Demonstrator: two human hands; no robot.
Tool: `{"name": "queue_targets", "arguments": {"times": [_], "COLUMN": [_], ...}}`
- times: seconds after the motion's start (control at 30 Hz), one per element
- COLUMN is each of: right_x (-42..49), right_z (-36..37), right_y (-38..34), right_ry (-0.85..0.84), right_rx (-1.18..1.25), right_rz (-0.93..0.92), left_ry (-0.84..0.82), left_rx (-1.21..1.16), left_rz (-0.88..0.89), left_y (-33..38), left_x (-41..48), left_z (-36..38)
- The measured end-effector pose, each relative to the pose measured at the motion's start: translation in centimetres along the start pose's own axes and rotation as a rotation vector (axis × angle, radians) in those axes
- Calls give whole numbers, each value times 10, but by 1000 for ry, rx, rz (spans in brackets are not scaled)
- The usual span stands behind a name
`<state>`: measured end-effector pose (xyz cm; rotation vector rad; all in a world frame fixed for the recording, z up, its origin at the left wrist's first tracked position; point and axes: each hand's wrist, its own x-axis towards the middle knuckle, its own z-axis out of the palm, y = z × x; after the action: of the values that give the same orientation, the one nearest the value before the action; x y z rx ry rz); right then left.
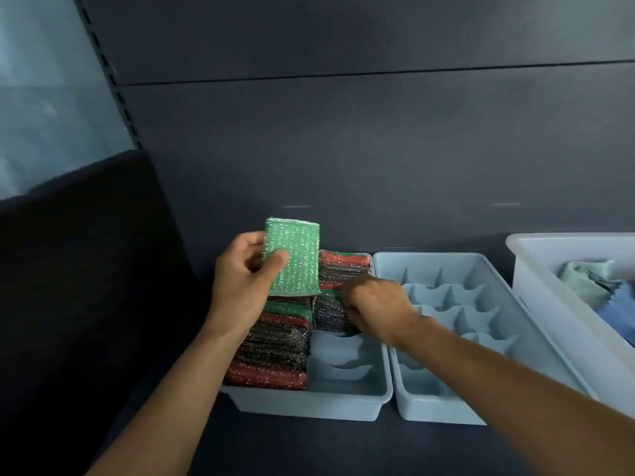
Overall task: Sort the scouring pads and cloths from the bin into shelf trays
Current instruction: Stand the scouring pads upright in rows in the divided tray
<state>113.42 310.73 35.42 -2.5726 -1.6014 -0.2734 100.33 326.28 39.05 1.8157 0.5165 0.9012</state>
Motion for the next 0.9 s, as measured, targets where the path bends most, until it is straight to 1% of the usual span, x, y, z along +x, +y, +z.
{"name": "queue_targets", "arguments": {"times": [0.1, 0.13, 0.2, 0.23, 0.27, 0.3, 0.33, 0.37, 0.4, 0.47, 0.5, 0.53, 0.6, 0.67, 0.7, 0.8, 0.9], "right_x": [2, 3, 1, -1, -4, -8, -12, -14, -15, -14, -14, -15, -19, -23, -24, -26, -22], "right_z": [4, 2, -10, -20, -32, -44, -53, -60, -63, -64, -62, -61, -58, -53, -49, -37, -26], "right_y": [5, 9, 19, 22, 24, 24, 22, 19, 15, 11, 9, 8, 3, -3, -6, -13, -14], "right_ry": [-10, -15, 41, 97, 148, 174, 170, 160, 170, 203, 209, 202, 180, 167, 159, 122, 126], "right_rx": [-9, 53, 351, 562, 755, 866, 875, 803, 669, 411, 352, 324, 269, 208, 185, 133, 130], "right_rz": [10, 50, 182, 218, 199, 146, 74, 0, -53, -49, -8, 33, 67, 35, 14, -47, -88], "left_ry": [-101, -135, -216, -263, -309, -347, -376, -399, -417, -452, -471, -489, -522, -549, -564, -619, -634], "left_rx": [34, 43, 83, 122, 164, 200, 235, 270, 300, 325, 331, 354, 478, 620, 655, 626, 618], "left_rz": [41, 63, 110, 133, 152, 166, 173, 169, 157, 137, 135, 138, 154, 163, 161, 121, 104], "left_y": [1, 1, 3, 5, 7, 9, 10, 12, 14, 12, 9, 5, -7, -19, -24, -33, -37], "left_x": [0, 0, 1, 1, 1, 1, 0, -1, -1, -1, -1, 1, 5, 8, 8, 5, 3], "left_z": [-3, -4, -4, -3, 0, 4, 10, 16, 22, 30, 31, 31, 25, 20, 19, 18, 18]}}
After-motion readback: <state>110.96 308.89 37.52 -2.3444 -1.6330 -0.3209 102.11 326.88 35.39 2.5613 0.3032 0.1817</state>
